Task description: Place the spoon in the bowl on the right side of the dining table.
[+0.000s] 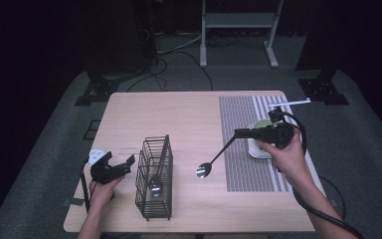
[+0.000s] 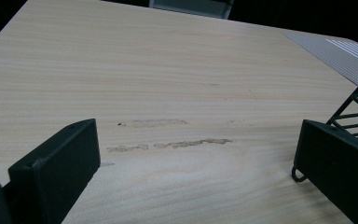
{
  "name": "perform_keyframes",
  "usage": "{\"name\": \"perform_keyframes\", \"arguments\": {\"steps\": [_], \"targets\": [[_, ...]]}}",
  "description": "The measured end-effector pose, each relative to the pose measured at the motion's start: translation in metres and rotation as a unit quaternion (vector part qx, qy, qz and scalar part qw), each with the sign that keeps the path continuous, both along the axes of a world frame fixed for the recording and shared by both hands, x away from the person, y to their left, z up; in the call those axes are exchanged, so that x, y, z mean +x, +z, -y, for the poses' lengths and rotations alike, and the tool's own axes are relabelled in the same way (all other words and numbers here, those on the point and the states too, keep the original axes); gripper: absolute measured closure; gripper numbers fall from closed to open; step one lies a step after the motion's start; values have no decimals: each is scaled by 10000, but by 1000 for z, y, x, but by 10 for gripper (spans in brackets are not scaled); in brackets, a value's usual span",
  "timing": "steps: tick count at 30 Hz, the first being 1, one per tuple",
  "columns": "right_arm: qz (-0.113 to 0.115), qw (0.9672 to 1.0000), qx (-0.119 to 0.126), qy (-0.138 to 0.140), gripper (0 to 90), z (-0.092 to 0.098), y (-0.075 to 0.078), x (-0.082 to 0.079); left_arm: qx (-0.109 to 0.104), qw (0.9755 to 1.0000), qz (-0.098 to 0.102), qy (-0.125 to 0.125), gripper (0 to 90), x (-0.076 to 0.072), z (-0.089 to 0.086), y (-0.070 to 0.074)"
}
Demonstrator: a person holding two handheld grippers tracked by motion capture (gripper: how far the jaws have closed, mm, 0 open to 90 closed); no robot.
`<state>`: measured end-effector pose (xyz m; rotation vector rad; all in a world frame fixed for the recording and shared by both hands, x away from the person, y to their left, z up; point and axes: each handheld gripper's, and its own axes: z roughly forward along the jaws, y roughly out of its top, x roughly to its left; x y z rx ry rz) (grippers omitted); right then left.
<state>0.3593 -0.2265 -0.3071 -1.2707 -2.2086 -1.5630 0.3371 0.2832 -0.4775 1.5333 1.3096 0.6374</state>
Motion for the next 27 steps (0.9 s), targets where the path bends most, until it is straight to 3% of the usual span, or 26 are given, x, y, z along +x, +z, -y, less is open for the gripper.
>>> {"name": "perform_keyframes", "arguments": {"steps": [27], "targets": [[-77, 9994, 68, -329, 881, 20, -7, 5, 6, 10000, 7, -2, 0, 0, 0, 0]]}}
